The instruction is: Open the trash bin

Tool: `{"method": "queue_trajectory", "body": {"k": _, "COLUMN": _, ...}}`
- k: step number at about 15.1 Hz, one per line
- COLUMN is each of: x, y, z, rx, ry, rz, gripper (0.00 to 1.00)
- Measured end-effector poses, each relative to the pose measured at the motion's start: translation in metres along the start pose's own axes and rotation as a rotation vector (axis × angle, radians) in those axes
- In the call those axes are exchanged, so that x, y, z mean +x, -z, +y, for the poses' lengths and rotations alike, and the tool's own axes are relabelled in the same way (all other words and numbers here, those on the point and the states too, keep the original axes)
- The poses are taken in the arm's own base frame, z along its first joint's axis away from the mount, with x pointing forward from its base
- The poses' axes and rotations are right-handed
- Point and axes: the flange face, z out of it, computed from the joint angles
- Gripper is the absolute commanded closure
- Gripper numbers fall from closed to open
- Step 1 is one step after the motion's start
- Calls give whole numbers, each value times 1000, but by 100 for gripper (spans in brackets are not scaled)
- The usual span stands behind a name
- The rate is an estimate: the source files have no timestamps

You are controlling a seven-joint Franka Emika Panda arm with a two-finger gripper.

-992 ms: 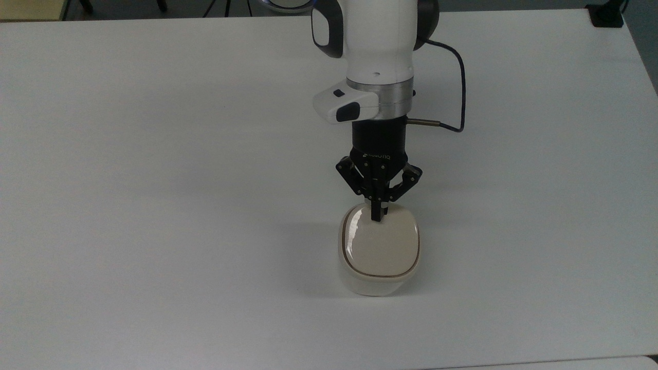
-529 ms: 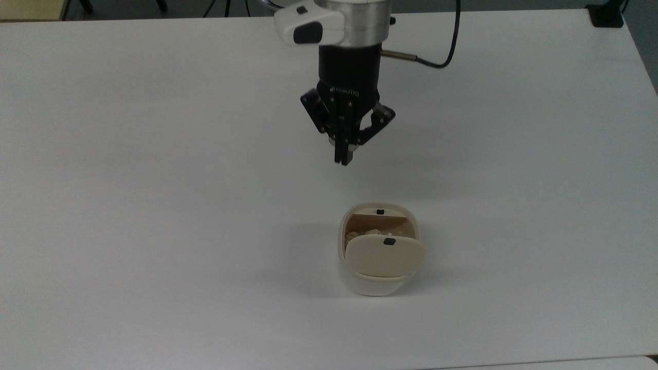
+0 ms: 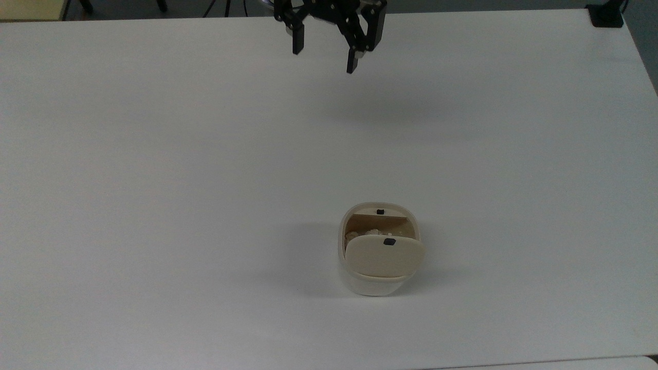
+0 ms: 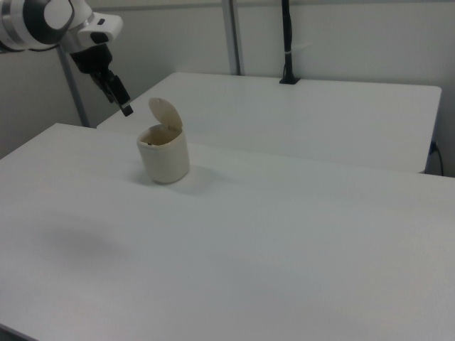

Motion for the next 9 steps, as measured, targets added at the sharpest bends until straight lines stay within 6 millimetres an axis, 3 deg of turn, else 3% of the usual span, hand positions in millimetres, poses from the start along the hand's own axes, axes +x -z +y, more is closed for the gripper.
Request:
{"method": "queue_trajectory", "body": {"k": 6, "x": -4, "y": 19, "z": 71, "rx": 7, "ry": 288, "rz": -160, "gripper": 0}}
{"method": "queue_trajectory", "body": {"k": 9, "x": 4, "y": 19, "z": 88, "rx": 18, "ry": 413, "rz": -159, "gripper": 0}}
